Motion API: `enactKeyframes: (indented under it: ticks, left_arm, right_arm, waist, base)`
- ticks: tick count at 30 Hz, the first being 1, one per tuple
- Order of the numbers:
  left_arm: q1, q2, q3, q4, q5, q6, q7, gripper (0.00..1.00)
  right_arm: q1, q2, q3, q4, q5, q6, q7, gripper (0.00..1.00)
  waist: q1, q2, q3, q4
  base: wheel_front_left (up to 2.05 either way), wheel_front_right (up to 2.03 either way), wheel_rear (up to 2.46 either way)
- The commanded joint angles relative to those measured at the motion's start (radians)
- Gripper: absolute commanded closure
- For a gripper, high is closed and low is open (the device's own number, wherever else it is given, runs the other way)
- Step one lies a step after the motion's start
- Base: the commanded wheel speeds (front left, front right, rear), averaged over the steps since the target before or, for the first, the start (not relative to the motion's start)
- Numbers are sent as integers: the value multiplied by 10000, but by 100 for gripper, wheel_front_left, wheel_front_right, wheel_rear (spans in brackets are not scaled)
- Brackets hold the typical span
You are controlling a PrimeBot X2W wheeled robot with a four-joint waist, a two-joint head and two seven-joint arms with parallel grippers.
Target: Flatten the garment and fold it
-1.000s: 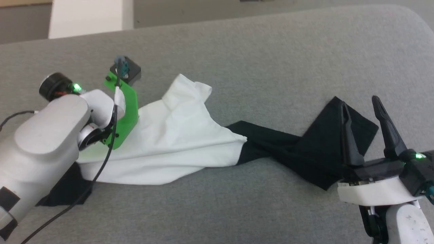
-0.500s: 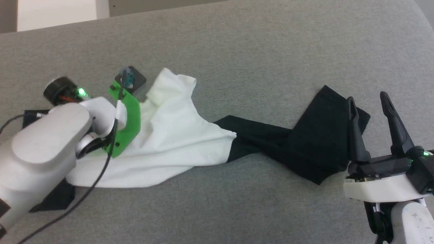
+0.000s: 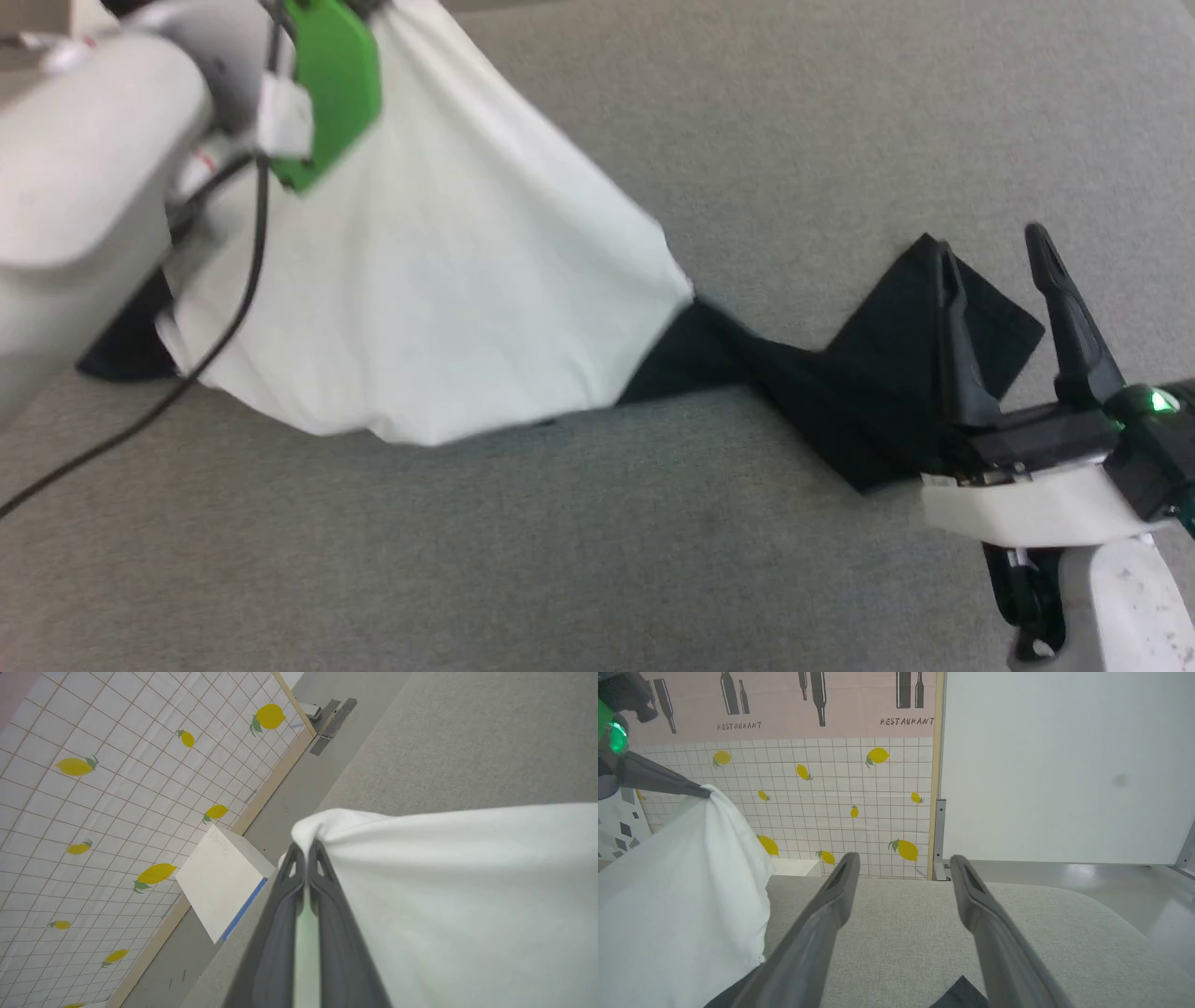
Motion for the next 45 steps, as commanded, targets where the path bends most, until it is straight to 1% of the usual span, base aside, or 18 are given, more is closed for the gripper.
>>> enactKeyframes:
  ticks: [1,6,11,15,17,21,22,23,24,26,28,30,33,35,37,40,43,45]
  left_arm:
    - [-301,-131,43,543,258,65,-299,100]
    - [-672,-595,-28,2841,1117,189,-1420,100]
    - [-400,-903,-79,4748,1371,275,-2322,100]
    - [249,-1196,-138,5874,1037,77,-2034,100]
    - [409,-1299,-157,6182,875,20,-1996,100]
    - [503,-1487,-176,6493,645,-18,-2344,100]
    - [508,-1547,-172,6529,579,-21,-2475,97]
    - [497,-1609,-154,6561,484,-23,-2635,26]
    - [489,-1674,-151,6550,422,-24,-2788,0]
    - [445,-1784,-110,6499,281,-25,-3237,0]
    - [344,-1857,-27,6532,286,-24,-3931,0]
    - [352,-1949,57,6553,316,94,-4674,0]
    - [534,-2060,463,6433,113,485,-5702,0]
    - [765,-2037,871,6126,-69,812,-5960,0]
    - [1065,-1935,1443,5362,-110,1268,-6021,0]
    - [2009,-1489,2622,3528,195,2181,-6030,0]
    - [3656,-963,4031,1533,700,3291,-6032,0]
    - [4871,-788,4929,365,981,3958,-6033,0]
  right_arm:
    - [-266,21,103,-86,94,-15,-49,0]
    - [-540,21,178,-193,386,-15,-49,0]
    - [-693,21,192,-260,597,-15,-49,0]
    - [-720,21,134,-250,607,-15,-49,0]
    - [-752,22,106,-257,550,-15,-49,0]
    - [-787,22,56,-322,319,-15,-49,0]
    - [-784,22,15,-334,259,-15,-49,0]
    - [-771,22,-10,-346,164,-15,-49,0]
    - [-748,22,-44,-353,89,-15,-49,0]
    - [-690,22,-64,-378,-116,-15,-49,0]
    - [-668,22,-75,-439,-255,-15,-49,0]
    - [-679,-58,-59,-507,-296,-15,-49,0]
    - [-825,-490,110,-599,-259,-15,-49,0]
    - [-960,-876,323,-568,-198,-15,-49,0]
    - [-1143,-1293,554,-492,-105,-15,-49,0]
    - [-1469,-1947,976,-271,149,-15,-49,0]
    - [-1840,-2797,1695,205,558,-15,-49,0]
    - [-2136,-3420,2237,674,902,-15,-19,0]
  waist:
    - [-1,0,1068,-974]
    - [-1,0,1889,-1757]
    - [-1,0,2297,-2179]
    - [-1,0,2295,-2192]
    - [-1,0,2189,-2110]
    - [-1,0,1769,-1807]
    - [-1,0,1621,-1699]
    - [-1,0,1441,-1568]
    - [-1,0,1267,-1439]
    - [-1,0,889,-1150]
    - [-1,0,491,-861]
    - [-1,0,47,-551]
    - [-1,0,-555,-74]
    - [-1,0,-866,219]
    - [-1,0,-1148,548]
    - [-1,0,-1459,994]
    - [-1,0,-1772,1381]
    - [-1,0,-1955,1614]
  base:
    - [0,0,0]
    - [0,0,0]
    - [0,0,0]
    - [0,0,0]
    - [0,0,0]
    - [0,0,0]
    - [0,0,0]
    - [0,0,0]
    - [0,0,0]
    - [0,0,0]
    - [0,0,0]
    - [0,0,0]
    - [0,0,0]
    - [0,0,0]
    - [0,0,0]
    - [0,0,0]
    - [0,0,0]
    - [0,0,0]
